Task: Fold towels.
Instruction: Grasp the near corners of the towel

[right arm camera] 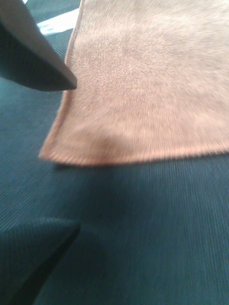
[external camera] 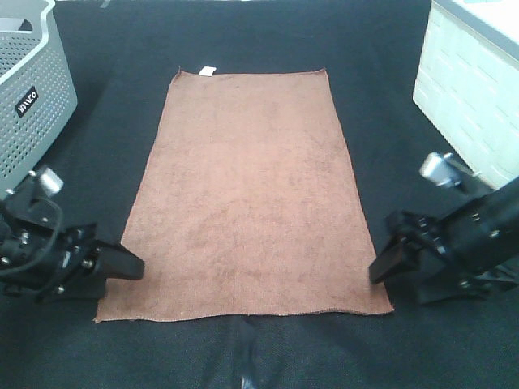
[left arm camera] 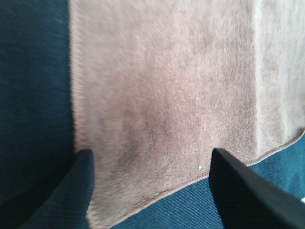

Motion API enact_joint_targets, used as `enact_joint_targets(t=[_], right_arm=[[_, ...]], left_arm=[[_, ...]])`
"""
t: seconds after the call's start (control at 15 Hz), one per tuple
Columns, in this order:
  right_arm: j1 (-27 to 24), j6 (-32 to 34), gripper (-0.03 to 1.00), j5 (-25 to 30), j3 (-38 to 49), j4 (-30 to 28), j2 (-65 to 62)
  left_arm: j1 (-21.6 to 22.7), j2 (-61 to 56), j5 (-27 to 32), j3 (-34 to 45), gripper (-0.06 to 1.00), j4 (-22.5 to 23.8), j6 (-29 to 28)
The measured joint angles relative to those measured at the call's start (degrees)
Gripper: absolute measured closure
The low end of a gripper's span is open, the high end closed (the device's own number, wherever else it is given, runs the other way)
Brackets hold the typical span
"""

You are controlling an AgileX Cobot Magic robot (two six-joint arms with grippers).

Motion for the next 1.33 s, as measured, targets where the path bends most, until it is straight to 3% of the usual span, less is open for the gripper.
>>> enact_joint_targets(t=[0.13, 0.33, 0.47, 0.67, 0.73, 0.8, 0.93, 1.13, 1.33], right_arm=[[3.3, -1.1, 0.28, -2.2, -0.6, 4.4, 2.5], [3.5, -2.1, 0.34, -1.5, -2.1, 6.5, 4.3], [3.5, -3.3, 0.44, -0.3, -4.0, 8.0, 6.3], [3.5, -3.6, 0.75, -0.1, -4.7, 8.1, 7.8], [3.5, -3.7, 0.89, -0.2, -4.7, 8.1, 7.9], [3.5, -3.7, 0.97, -0.3, -4.7, 8.1, 7.9], [3.5, -2.8, 0.97, 0.9, -4.7, 7.6, 7.6], [3.5, 0.5, 0.97, 2.0, -4.7, 4.9, 4.7], [3.5, 8.9, 0.97, 3.9, -3.6, -1.8, -3.4]], left_arm=[[-1.5, 2.5, 0.4, -1.0, 0.29, -2.4, 1.9], [-1.6, 4.1, 1.3, -2.5, 0.33, -2.8, 2.1], [-1.6, 6.1, 1.7, -3.8, 0.47, -2.9, 2.1], [-1.6, 7.6, 1.5, -4.0, 0.86, -1.8, 2.2], [-1.6, 7.7, 1.5, -4.0, 0.94, -0.9, 2.3], [-1.6, 7.7, 1.5, -4.0, 0.94, -0.5, 2.3], [-1.6, 6.1, 1.2, -4.0, 0.94, 1.5, 1.9], [-1.6, 2.0, 0.5, -4.0, 0.94, 5.4, -1.8], [-1.6, -4.6, -0.1, -4.0, 0.94, 22.4, -17.3]])
